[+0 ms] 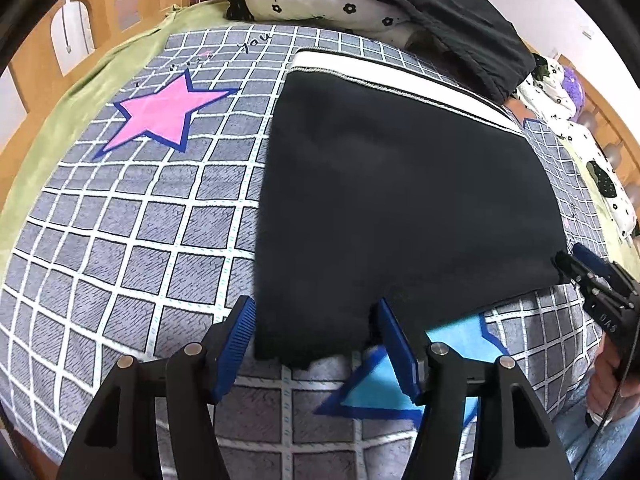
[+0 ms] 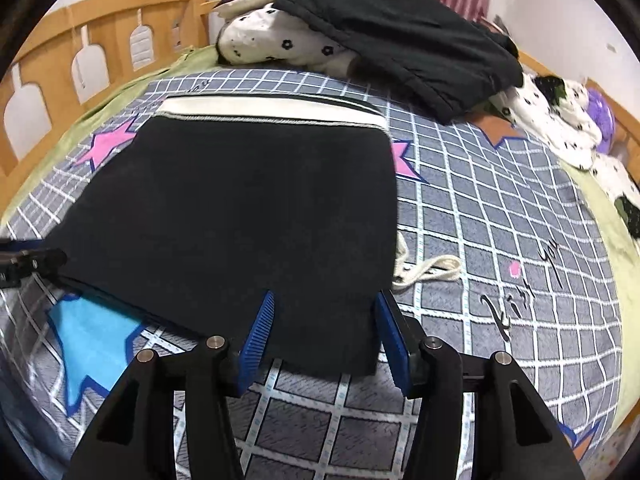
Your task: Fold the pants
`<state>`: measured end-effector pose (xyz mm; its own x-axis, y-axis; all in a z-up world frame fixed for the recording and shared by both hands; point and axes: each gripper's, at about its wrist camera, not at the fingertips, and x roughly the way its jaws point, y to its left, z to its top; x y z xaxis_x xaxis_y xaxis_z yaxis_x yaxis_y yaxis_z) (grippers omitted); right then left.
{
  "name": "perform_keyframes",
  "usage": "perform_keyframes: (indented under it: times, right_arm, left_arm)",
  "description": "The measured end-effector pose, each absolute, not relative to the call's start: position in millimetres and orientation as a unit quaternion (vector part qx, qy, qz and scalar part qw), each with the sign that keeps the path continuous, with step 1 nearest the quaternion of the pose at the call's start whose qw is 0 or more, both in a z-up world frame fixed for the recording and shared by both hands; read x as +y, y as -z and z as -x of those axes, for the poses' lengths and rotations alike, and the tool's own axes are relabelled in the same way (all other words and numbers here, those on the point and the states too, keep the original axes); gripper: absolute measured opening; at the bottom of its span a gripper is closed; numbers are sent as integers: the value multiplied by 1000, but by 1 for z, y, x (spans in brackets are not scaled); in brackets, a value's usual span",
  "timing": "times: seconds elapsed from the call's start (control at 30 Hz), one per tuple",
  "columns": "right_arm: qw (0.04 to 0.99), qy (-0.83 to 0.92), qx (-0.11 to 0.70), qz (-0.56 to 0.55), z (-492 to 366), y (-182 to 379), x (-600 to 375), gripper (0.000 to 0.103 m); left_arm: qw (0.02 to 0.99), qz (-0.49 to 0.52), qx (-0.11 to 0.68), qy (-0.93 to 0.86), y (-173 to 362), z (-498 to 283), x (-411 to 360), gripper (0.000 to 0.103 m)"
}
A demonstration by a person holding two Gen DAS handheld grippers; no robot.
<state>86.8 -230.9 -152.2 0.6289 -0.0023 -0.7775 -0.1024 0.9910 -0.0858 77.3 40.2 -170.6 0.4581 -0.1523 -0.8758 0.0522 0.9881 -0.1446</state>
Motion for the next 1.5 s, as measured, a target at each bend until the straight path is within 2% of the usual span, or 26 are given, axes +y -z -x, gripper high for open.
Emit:
perform_keyframes:
  times: [0.13,0.27,0.4,0.47,0.63,0.83,1.5]
  right_arm:
    - [910,-15,413,36,-73,125,-234,51]
    - [919,-16,393,8,-49,94,-232,59]
    - [924,-4,383,11,-23,79,-231,62]
    - [928,4,373,11,-6,74,-232,75]
    - [936,24,350,16,22,66,-239,94]
    - [935,28,353,2,34,61,-245,95]
    - [936,38,350,9,46,62,-247,95]
  left_arm:
    - [865,32,498,63,146,-62,25,60]
    - [874,42,477,82,120,-40,15,61]
    - [898,20,433,68,93,-7,6,62]
    - [906,9,418,58,84,5,3,63]
    - [919,5,390,58,69,30,1,69]
    - [926,-20,375,38,68,41,-7,70]
    - [932,9,358,54,59,57,-8,72]
